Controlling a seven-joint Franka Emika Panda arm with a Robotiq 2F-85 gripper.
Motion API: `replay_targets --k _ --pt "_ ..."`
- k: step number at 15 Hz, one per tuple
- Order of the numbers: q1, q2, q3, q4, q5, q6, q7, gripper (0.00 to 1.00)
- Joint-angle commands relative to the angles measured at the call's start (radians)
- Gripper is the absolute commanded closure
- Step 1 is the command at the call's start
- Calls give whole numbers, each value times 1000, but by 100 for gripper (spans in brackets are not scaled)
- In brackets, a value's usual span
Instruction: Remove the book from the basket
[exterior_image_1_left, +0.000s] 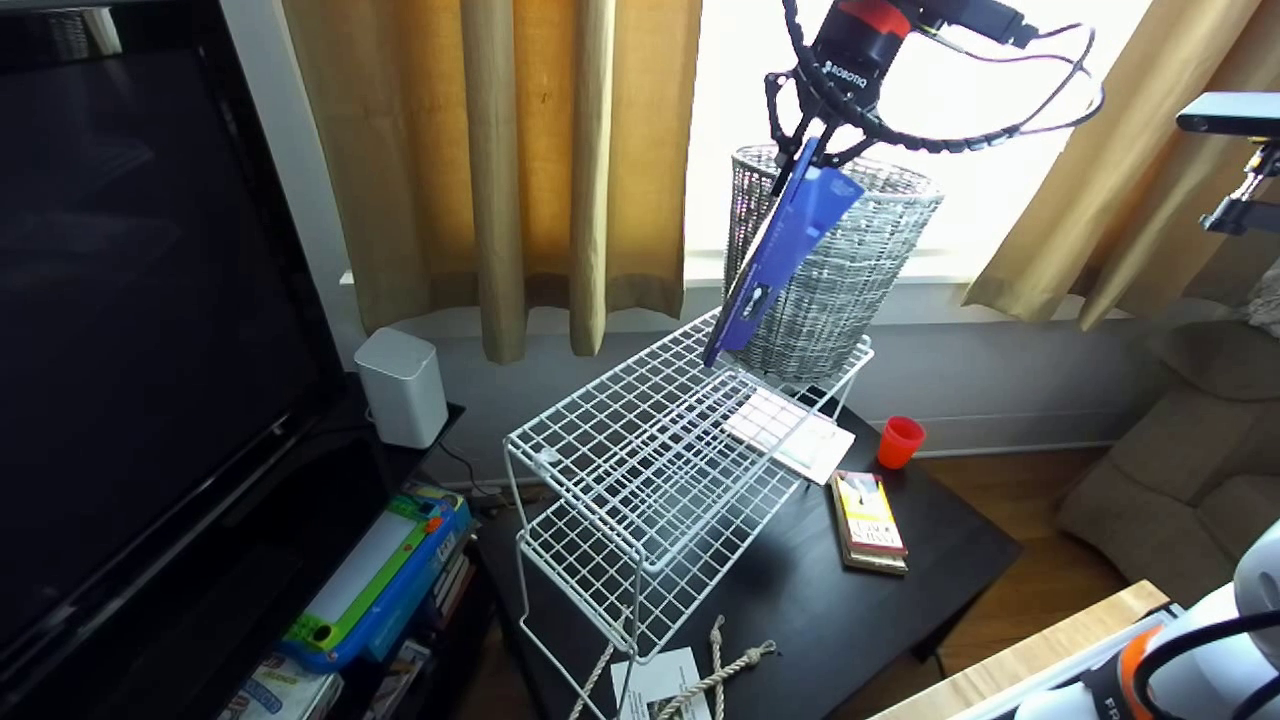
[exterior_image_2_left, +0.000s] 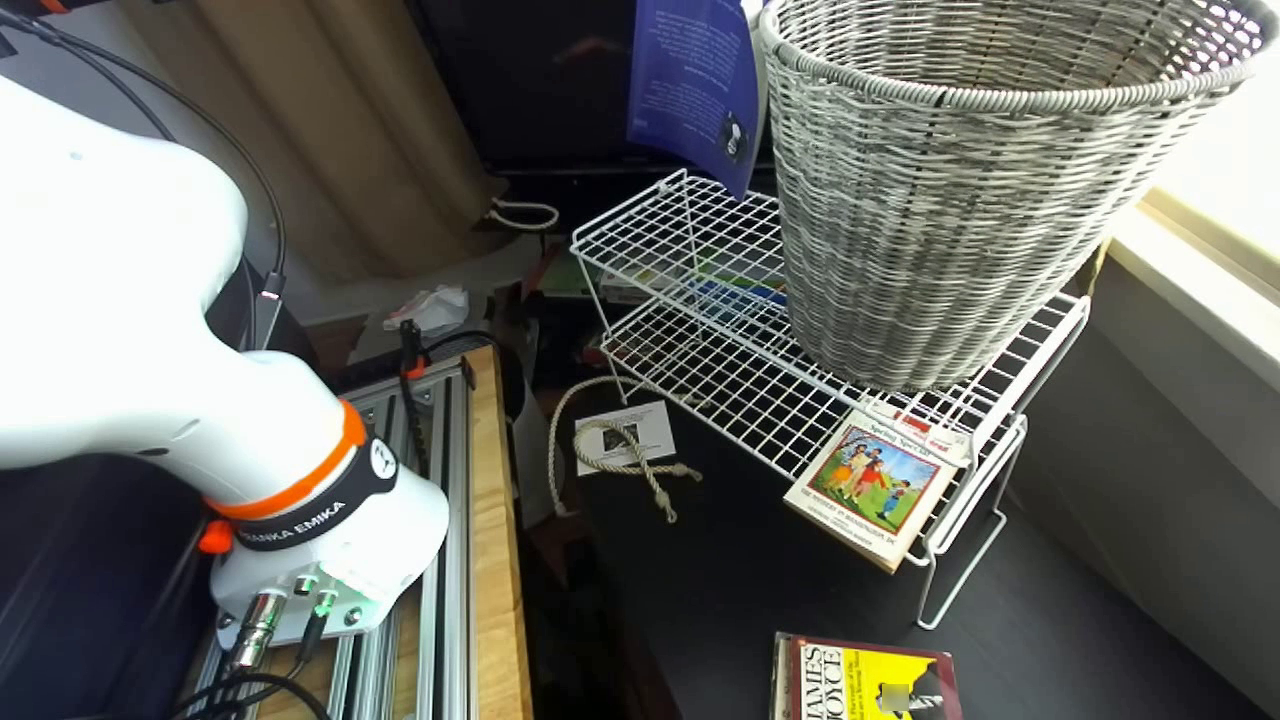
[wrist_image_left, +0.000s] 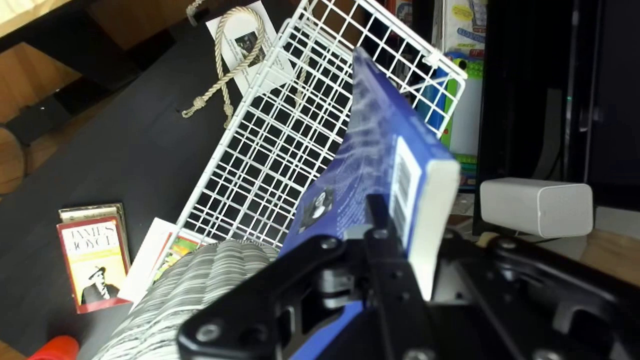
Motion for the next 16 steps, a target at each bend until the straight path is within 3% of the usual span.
replay_targets --k 1,5,9,16 --pt "57 27 19 9 6 -26 7 97" --pt "104 30 61 -20 -9 -8 48 97" --pt "129 41 104 -90 -44 98 82 97" --pt "184 4 139 -274 -46 474 29 97"
